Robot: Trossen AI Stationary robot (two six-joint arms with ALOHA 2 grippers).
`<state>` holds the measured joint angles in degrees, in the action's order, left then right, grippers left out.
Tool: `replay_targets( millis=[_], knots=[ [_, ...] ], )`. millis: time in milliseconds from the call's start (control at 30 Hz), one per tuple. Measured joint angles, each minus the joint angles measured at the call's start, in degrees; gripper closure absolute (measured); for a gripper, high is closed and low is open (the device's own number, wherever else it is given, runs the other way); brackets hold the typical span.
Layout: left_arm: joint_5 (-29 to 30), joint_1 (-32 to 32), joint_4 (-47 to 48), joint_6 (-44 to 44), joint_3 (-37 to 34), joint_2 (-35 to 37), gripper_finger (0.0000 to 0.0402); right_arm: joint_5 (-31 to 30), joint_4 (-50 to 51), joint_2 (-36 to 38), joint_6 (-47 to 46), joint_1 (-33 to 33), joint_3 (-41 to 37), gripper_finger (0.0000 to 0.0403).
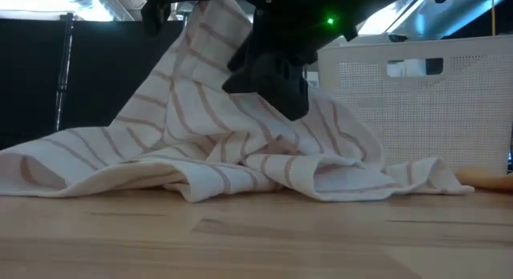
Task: Fold towel
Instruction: Fold the white towel
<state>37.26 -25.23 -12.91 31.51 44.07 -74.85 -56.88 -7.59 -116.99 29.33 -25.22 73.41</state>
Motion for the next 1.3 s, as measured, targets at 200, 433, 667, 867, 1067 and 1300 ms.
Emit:
replay_targets(
  millis=[200, 433, 667, 867, 1067, 1300],
  knots=[
    [0.0, 0.0, 0.0, 0.1, 0.0, 0.0, 0.0396, -3.5, 0.5, 0.0, -2.3, 0.9, 0.0, 0.0221],
    [0.0, 0.0, 0.3, 0.1, 0.0, 0.0, 0.0396, -10.8, 3.7, 0.0, -2.1, 2.5, 0.0, 0.0221],
    [0.0, 0.1, 2.0, -1.1, 0.0, 0.1, 0.0396, -5.3, 0.8, 0.5, -2.4, -1.2, 0.0, 0.0221],
    [0.0, 0.2, 2.1, -1.3, 0.0, 0.1, 0.0396, 17.7, 0.1, 0.5, -5.2, -4.0, 0.0, 0.0221],
    [0.2, 0.2, 2.0, -1.3, 0.0, 0.1, 0.0396, 6.5, -1.6, 0.5, -5.4, -3.4, 0.0, 0.0221],
    [0.2, 0.2, 2.0, -1.5, 0.0, 0.1, 0.0396, 19.9, -9.2, -2.5, -3.8, -2.5, 0.1, 0.0221]
  ],
)
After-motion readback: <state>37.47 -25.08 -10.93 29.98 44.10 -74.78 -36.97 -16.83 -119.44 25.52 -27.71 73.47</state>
